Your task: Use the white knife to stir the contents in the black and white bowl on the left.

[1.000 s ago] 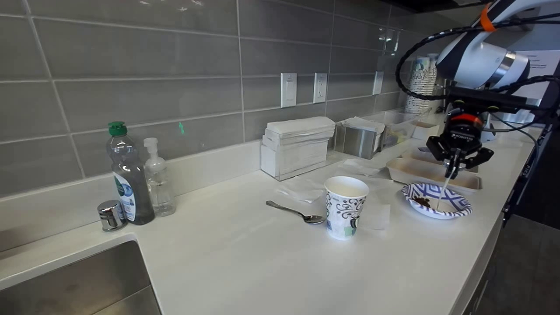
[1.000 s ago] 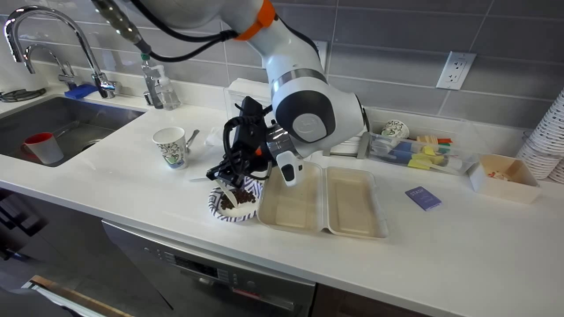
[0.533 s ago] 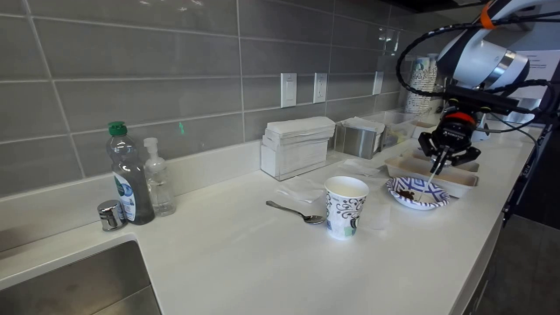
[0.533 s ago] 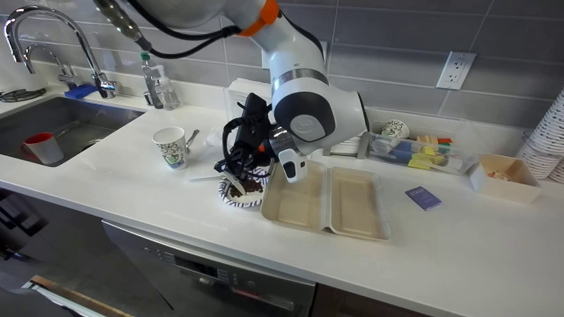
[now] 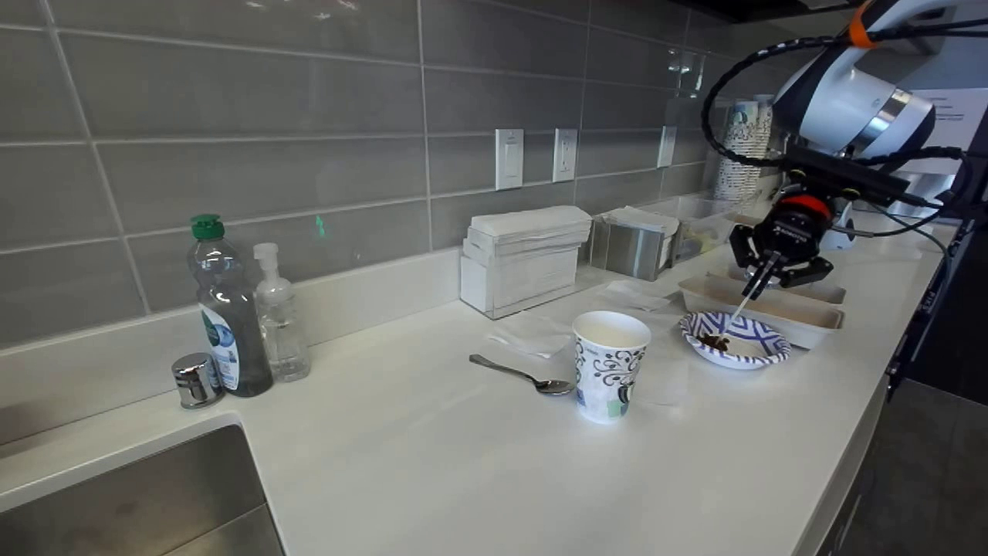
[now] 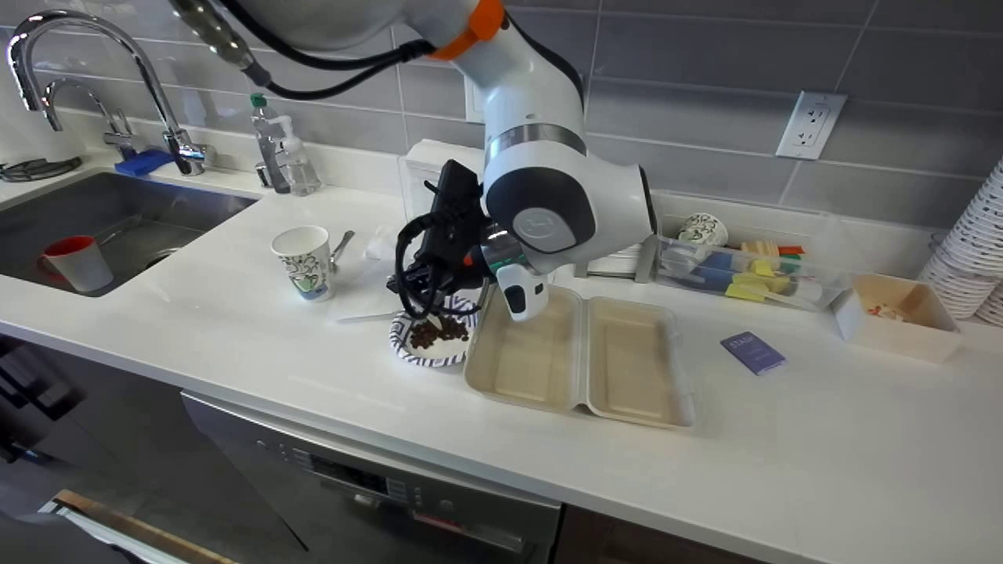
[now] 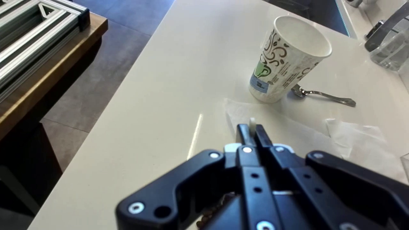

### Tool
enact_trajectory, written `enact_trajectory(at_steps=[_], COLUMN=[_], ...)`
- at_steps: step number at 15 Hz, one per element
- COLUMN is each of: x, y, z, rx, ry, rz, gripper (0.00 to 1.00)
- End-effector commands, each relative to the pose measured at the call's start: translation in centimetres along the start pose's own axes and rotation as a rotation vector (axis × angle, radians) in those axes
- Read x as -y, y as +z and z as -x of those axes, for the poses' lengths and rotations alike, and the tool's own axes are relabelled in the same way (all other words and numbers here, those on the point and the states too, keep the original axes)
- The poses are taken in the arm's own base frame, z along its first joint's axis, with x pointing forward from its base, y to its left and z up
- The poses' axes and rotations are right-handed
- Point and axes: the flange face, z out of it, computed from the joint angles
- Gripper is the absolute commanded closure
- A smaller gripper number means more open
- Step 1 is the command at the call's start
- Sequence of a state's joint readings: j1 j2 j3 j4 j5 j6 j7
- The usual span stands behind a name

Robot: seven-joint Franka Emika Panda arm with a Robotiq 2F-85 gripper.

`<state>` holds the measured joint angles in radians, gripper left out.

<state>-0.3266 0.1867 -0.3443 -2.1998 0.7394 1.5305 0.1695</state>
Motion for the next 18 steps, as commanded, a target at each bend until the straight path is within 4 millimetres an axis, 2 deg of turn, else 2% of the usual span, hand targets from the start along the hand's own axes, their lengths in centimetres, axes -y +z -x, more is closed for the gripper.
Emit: enact_trajectory(at_steps=[1, 10, 18], x=[0.1, 0.3, -1.4], y=[0.4, 2.0, 2.7], z=[-0.5, 0.0, -0.3], rx=[-0.004, 0.061, 0.136], ry=[-0.031, -0.092, -0.024], rz=[-0.041, 0.026, 0.133], gripper=[0.99, 0.99, 0.99])
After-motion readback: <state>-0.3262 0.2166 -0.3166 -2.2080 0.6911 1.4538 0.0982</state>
